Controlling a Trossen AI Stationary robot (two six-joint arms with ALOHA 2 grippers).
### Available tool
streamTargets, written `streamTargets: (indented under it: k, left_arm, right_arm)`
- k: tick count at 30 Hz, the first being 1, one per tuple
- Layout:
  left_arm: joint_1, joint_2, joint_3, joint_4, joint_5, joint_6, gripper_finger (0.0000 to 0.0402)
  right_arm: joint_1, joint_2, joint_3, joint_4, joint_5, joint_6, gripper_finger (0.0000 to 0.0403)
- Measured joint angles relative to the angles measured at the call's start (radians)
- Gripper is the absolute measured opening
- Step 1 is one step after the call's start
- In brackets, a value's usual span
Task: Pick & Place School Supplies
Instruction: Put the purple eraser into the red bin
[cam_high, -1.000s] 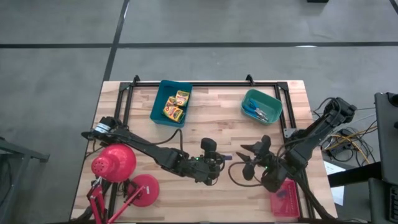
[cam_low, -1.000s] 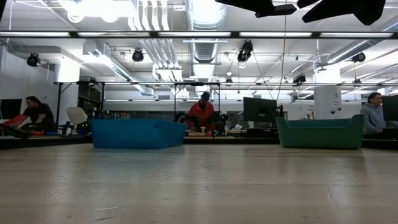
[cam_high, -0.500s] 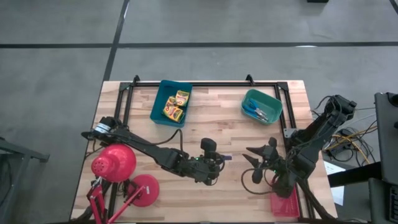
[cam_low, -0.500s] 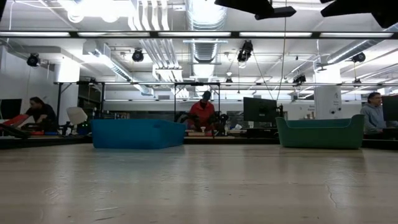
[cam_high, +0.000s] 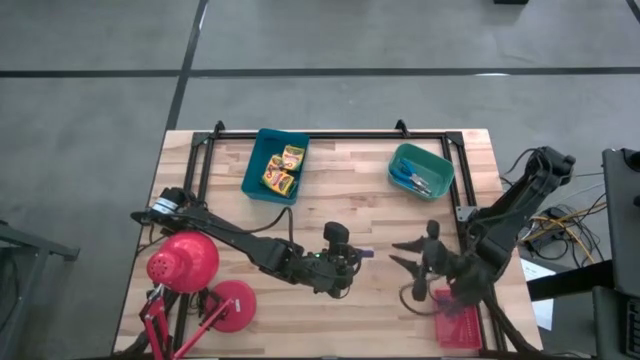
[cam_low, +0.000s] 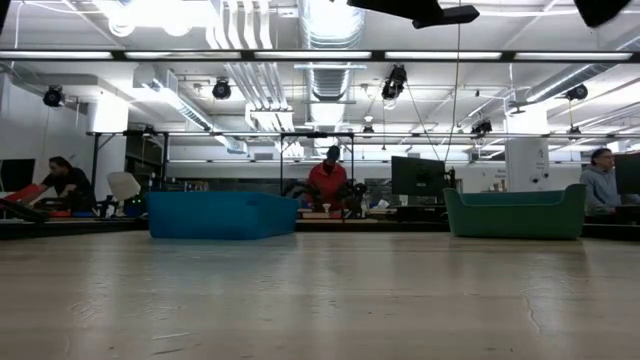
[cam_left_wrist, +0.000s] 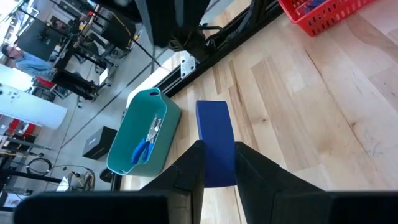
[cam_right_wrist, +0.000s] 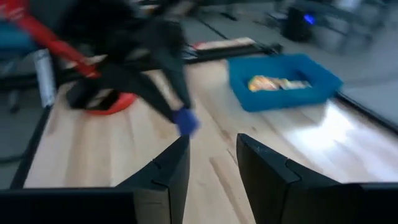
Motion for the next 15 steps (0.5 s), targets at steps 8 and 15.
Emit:
streamTargets:
  k: [8,15]
  left_arm:
    - [0.000,0.000,-0.001,0.000,0.000,0.001,0.0081]
    - [0.000,0.000,-0.001,-0.001,0.000,0.000,0.0081]
  right_arm:
    - [-0.026,-0.079,-0.137,0.412,-0.315,-0.436,0.0125]
    - [-0.077,-0.160,-0.350,0.731,-0.300,-0.496,0.0125]
